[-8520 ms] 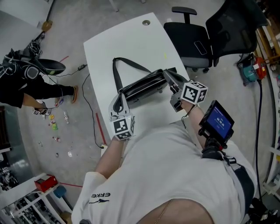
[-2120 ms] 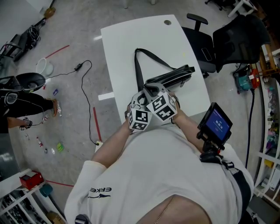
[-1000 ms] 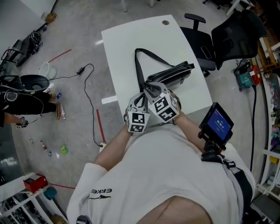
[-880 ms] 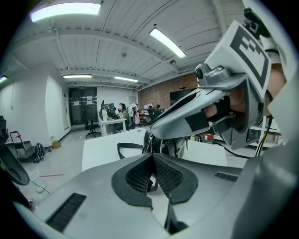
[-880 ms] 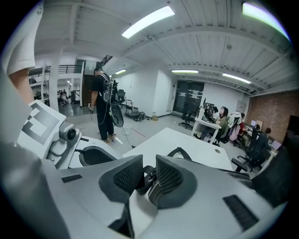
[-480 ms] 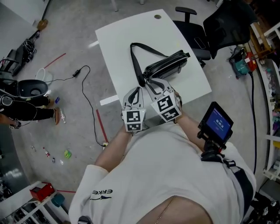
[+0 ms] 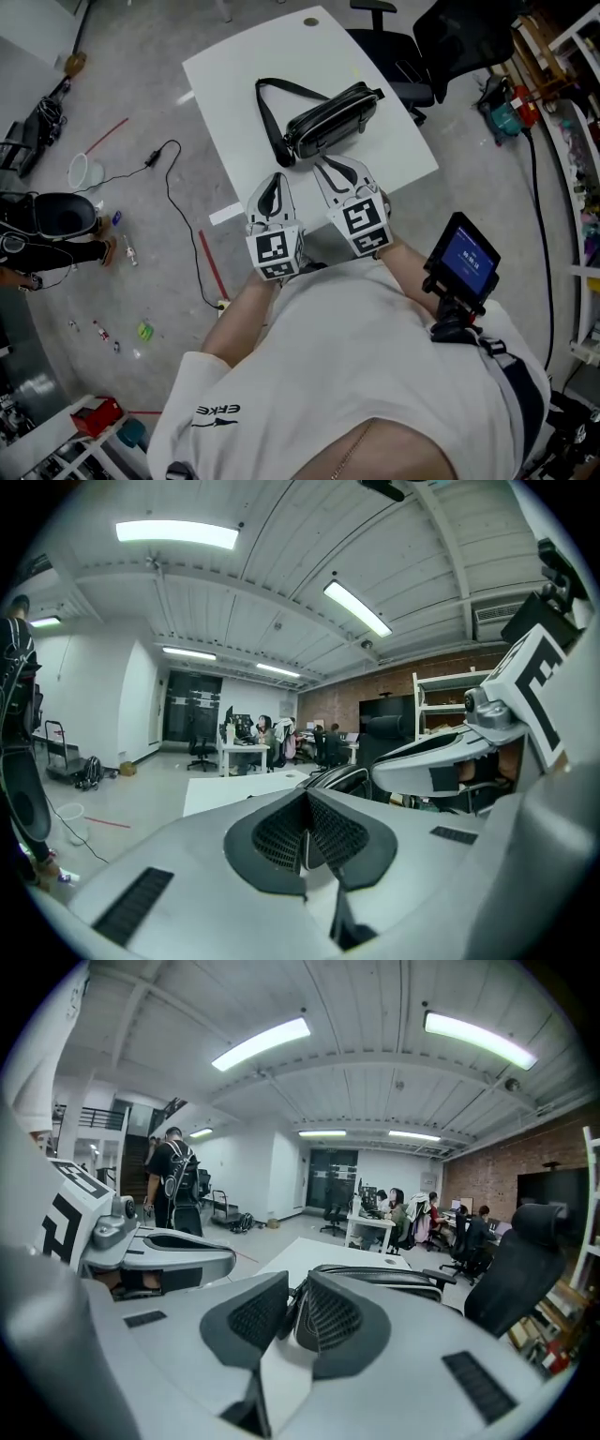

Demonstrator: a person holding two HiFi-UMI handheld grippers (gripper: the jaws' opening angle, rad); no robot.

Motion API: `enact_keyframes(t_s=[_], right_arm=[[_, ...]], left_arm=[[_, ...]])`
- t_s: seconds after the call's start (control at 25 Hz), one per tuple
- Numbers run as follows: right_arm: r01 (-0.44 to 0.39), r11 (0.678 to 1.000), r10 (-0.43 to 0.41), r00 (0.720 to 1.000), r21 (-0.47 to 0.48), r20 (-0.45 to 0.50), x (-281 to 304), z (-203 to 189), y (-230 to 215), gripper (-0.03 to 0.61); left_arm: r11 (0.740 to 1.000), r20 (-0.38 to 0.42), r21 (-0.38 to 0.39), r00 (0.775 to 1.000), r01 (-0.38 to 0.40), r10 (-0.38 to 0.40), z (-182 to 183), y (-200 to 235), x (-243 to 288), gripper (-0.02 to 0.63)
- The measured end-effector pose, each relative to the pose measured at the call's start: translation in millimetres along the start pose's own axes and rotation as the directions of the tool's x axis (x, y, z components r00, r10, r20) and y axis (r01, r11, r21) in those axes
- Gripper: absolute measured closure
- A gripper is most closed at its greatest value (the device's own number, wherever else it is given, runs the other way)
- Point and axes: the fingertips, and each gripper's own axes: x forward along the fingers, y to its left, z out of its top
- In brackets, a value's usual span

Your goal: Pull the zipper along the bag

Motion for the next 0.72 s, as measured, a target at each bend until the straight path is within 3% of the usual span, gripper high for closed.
enact_keyframes(t_s=[0.44,0.72], right_arm=[[-0.071,0.997,0.067,0.991,0.032,0.118,-109,-9,-46,0.558],[-0.144,0.989,0.137,0.978,0.034,0.155,-171,-21,-48,0.572]], left_arm=[[0.99,0.067,-0.004,0.987,-0.144,0.144,22,-101,-37,0.612],[0.974,0.093,-0.021,0.969,-0.227,0.228,27,-151,-82,0.612]])
